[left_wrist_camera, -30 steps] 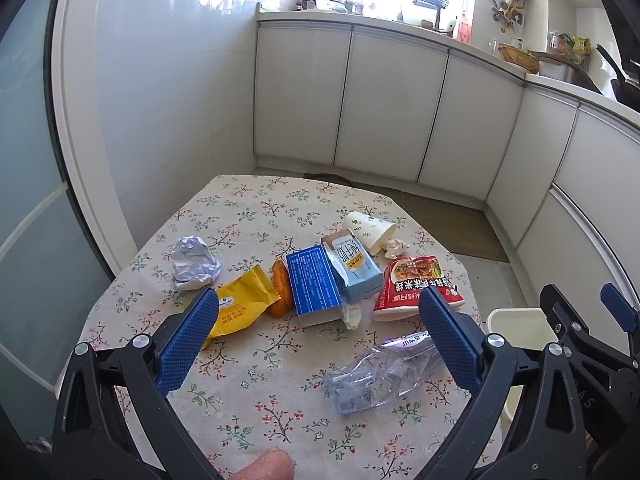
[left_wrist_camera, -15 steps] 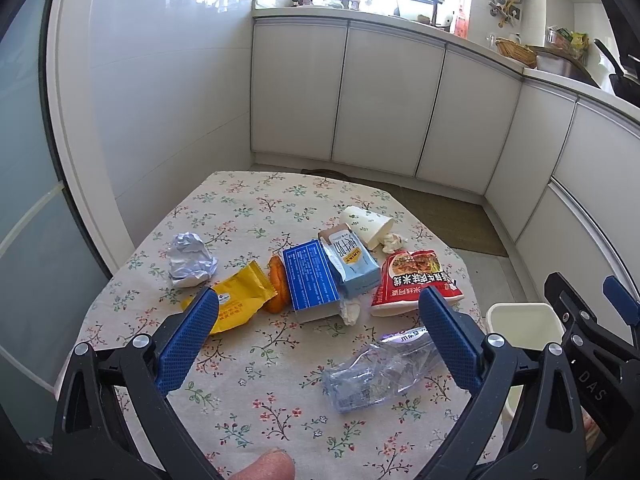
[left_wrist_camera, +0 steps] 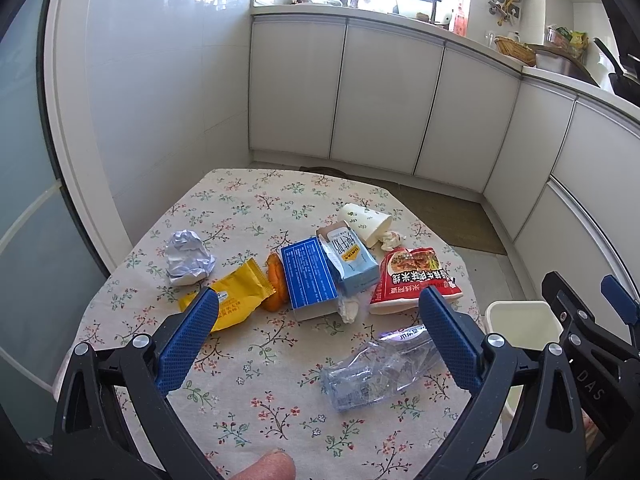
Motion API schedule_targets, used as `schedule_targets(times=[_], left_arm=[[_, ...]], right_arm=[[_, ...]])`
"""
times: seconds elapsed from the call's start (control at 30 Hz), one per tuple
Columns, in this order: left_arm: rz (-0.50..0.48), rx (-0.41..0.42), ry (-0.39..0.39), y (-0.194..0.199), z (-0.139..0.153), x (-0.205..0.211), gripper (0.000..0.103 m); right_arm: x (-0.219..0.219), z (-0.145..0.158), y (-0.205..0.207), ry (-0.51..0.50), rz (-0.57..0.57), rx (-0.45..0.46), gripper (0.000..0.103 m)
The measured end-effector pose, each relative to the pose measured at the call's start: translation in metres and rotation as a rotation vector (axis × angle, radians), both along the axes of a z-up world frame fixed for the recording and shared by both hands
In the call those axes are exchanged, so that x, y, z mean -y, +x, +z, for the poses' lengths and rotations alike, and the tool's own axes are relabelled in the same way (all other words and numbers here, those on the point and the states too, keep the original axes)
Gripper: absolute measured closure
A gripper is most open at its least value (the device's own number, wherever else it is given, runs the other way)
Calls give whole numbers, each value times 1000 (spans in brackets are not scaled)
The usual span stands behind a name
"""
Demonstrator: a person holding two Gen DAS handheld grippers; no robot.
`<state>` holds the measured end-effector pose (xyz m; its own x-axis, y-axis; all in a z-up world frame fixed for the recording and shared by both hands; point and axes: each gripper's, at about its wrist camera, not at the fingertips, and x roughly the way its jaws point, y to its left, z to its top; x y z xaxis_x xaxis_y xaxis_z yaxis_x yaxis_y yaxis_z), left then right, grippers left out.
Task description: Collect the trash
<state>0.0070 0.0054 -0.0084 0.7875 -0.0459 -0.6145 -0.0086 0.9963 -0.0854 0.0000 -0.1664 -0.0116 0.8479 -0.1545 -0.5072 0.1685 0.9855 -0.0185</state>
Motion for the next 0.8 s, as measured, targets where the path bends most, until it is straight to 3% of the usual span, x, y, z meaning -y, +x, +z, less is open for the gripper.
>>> schedule_targets(times=[0.8], left_arm=[[2, -20, 19, 1, -6, -1, 7]], right_arm=[[-1, -2, 1, -4, 3, -17, 6]])
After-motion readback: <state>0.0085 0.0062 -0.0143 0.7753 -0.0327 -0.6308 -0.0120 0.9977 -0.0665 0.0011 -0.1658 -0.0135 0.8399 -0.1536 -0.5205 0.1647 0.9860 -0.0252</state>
